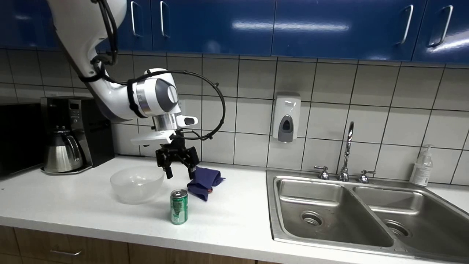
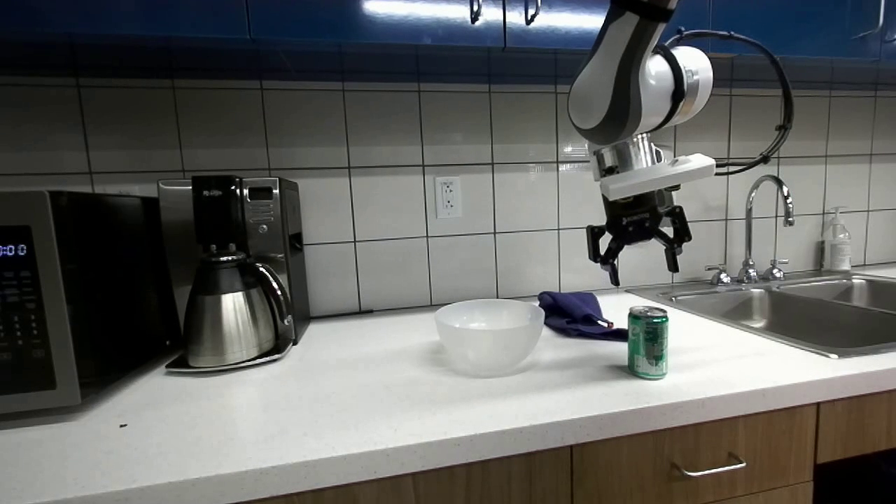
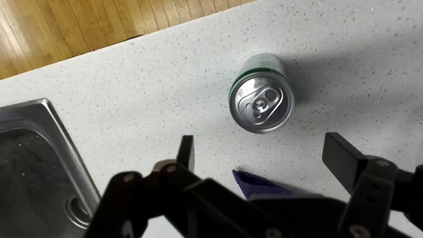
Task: Take the can out of the bowl
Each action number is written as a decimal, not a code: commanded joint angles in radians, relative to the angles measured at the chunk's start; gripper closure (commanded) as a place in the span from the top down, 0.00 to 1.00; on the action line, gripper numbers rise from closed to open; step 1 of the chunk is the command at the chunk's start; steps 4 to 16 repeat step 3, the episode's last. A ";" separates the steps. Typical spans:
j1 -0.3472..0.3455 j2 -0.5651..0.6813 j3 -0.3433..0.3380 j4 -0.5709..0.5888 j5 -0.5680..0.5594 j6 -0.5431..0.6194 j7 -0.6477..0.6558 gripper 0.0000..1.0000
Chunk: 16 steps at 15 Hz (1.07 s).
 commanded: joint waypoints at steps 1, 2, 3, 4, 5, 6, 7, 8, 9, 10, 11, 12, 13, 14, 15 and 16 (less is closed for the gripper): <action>-0.025 0.001 0.025 0.001 -0.004 -0.002 0.002 1.00; -0.025 0.004 0.025 0.001 -0.004 -0.002 0.002 1.00; -0.024 0.006 0.025 0.001 -0.004 -0.001 0.002 1.00; -0.024 0.006 0.025 0.001 -0.004 -0.001 0.002 1.00; -0.024 0.006 0.025 0.001 -0.004 -0.001 0.002 1.00; -0.024 0.006 0.025 0.001 -0.004 -0.001 0.002 1.00; -0.024 0.006 0.025 0.001 -0.004 -0.001 0.002 1.00; -0.024 0.006 0.025 0.001 -0.004 -0.001 0.002 1.00; -0.024 0.006 0.025 0.001 -0.004 -0.001 0.002 1.00; -0.024 0.006 0.025 0.001 -0.004 -0.001 0.002 1.00; -0.024 0.006 0.025 0.001 -0.004 -0.001 0.002 1.00; -0.024 0.006 0.025 0.001 -0.004 -0.001 0.002 1.00; -0.024 0.006 0.025 0.001 -0.004 -0.001 0.002 1.00; -0.024 0.006 0.025 0.001 -0.004 -0.001 0.002 1.00; -0.024 0.006 0.025 0.001 -0.004 -0.001 0.002 1.00; -0.024 0.006 0.025 0.001 -0.004 -0.001 0.002 1.00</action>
